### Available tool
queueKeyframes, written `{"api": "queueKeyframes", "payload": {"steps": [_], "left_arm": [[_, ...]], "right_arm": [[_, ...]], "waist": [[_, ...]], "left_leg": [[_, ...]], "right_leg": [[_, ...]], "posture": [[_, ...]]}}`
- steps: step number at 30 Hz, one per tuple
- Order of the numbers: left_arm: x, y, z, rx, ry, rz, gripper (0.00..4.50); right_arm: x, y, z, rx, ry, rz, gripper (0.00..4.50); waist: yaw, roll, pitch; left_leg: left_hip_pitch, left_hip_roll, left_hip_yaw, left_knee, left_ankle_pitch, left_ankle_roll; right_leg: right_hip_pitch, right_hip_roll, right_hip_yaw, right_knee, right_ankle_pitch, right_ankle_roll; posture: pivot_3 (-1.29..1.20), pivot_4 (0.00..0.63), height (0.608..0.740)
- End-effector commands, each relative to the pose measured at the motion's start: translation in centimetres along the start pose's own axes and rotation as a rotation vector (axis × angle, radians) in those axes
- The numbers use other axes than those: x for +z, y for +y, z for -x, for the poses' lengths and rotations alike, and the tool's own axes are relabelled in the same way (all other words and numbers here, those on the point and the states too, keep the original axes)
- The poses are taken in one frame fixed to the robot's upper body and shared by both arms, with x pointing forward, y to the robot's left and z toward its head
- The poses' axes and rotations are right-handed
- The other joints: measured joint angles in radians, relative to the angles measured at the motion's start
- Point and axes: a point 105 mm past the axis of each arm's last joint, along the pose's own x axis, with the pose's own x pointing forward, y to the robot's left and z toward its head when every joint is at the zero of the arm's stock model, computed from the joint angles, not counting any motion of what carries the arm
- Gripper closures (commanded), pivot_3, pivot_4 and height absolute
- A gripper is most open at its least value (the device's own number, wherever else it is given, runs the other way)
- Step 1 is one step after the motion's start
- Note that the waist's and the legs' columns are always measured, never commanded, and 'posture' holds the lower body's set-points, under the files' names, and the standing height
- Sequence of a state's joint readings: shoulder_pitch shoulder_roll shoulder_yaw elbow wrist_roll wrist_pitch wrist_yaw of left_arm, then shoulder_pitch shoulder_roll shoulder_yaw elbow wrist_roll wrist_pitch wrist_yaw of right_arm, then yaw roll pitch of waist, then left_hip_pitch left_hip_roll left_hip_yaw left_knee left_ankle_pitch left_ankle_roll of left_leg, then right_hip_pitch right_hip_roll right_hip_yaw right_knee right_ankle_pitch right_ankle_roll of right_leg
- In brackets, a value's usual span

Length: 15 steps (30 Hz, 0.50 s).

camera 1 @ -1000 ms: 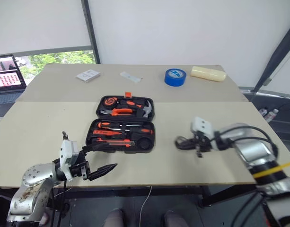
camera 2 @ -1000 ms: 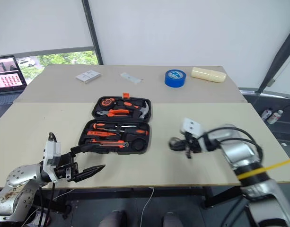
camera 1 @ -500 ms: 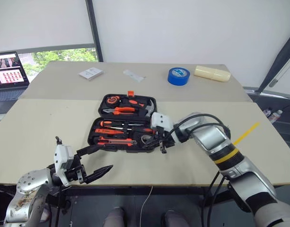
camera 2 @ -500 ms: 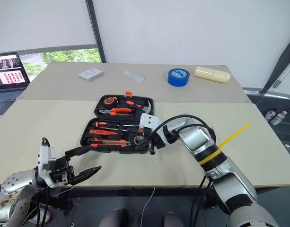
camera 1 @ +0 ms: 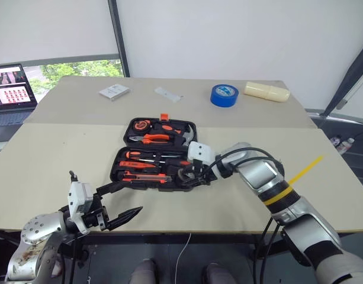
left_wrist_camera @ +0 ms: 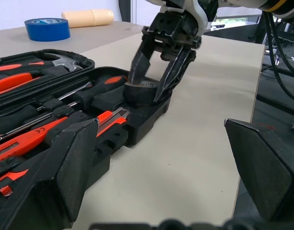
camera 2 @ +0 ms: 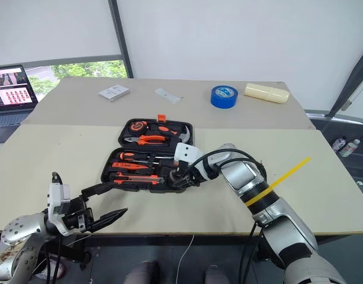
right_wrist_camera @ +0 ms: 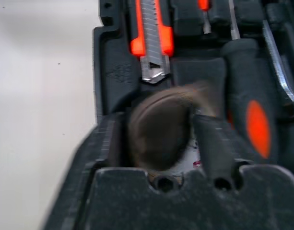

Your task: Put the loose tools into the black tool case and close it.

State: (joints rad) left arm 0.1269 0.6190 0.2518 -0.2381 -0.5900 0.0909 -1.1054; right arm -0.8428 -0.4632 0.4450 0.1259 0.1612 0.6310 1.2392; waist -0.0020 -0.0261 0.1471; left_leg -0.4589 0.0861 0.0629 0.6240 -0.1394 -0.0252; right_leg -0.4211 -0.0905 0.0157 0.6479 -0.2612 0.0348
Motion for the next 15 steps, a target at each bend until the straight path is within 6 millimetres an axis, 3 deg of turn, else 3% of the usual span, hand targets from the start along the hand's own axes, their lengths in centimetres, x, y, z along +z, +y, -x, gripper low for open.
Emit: {"api": "queueKeyframes", "payload": {"steps": [1,3,5,6,7,10,15], "left_arm": [[2.1,1.6,0.5,0.076,-0.059,-0.073,0.00],[2.7,2.6,0.9,0.131,-0.084,-0.061,0.26],[2.9,3.6,1.3,0.177,-0.095,-0.058,0.67],[2.9,4.0,1.5,0.190,-0.093,-0.059,1.17],[3.0,4.1,1.6,0.190,-0.092,-0.061,1.39],[2.8,3.7,1.5,0.129,-0.058,-0.061,2.56],[2.0,2.9,1.6,0.055,-0.009,-0.064,2.56]], "right_arm": [[3.7,1.4,3.6,0.096,-0.245,0.011,0.08],[3.4,0.3,5.0,0.019,-0.293,0.042,0.00],[1.0,-1.2,6.4,-0.080,-0.265,0.053,0.00],[-0.1,-1.5,6.9,-0.101,-0.244,0.049,0.00],[-1.4,-1.7,7.3,-0.124,-0.215,0.042,0.00],[-1.7,-1.8,7.4,-0.159,-0.249,0.047,0.00],[-0.9,-0.4,5.5,-0.084,-0.228,0.085,0.00]], "waist": [[0.000,0.000,0.000],[0.000,0.000,0.000],[0.001,0.000,0.000],[0.004,0.000,0.000],[0.006,0.000,0.000],[0.005,0.000,0.000],[-0.016,0.000,0.001]], "left_leg": [[0.000,0.000,0.000,0.000,0.000,0.000],[0.000,0.000,-0.001,0.000,0.000,0.000],[0.000,0.000,-0.001,0.001,0.000,0.000],[0.001,0.000,-0.001,0.001,0.000,0.000],[0.002,0.000,-0.001,0.001,0.000,0.000],[0.002,-0.001,0.000,0.002,0.000,-0.001],[0.001,0.001,-0.001,0.000,0.001,-0.001]], "right_leg": [[0.000,0.000,0.000,0.000,0.000,0.000],[0.000,0.001,0.000,0.000,0.000,0.000],[0.001,0.000,0.000,0.000,0.000,0.000],[0.001,0.000,0.000,0.000,0.001,0.001],[0.001,0.000,0.000,-0.001,0.000,0.001],[0.001,0.000,0.000,-0.002,0.000,-0.001],[0.000,0.003,0.002,0.001,0.001,0.000]], "posture": [[0.00,0.150,0.740],[0.00,0.150,0.740],[0.00,0.150,0.740],[0.00,0.150,0.740],[0.00,0.150,0.740],[0.00,0.150,0.740],[0.00,0.150,0.740]]}}
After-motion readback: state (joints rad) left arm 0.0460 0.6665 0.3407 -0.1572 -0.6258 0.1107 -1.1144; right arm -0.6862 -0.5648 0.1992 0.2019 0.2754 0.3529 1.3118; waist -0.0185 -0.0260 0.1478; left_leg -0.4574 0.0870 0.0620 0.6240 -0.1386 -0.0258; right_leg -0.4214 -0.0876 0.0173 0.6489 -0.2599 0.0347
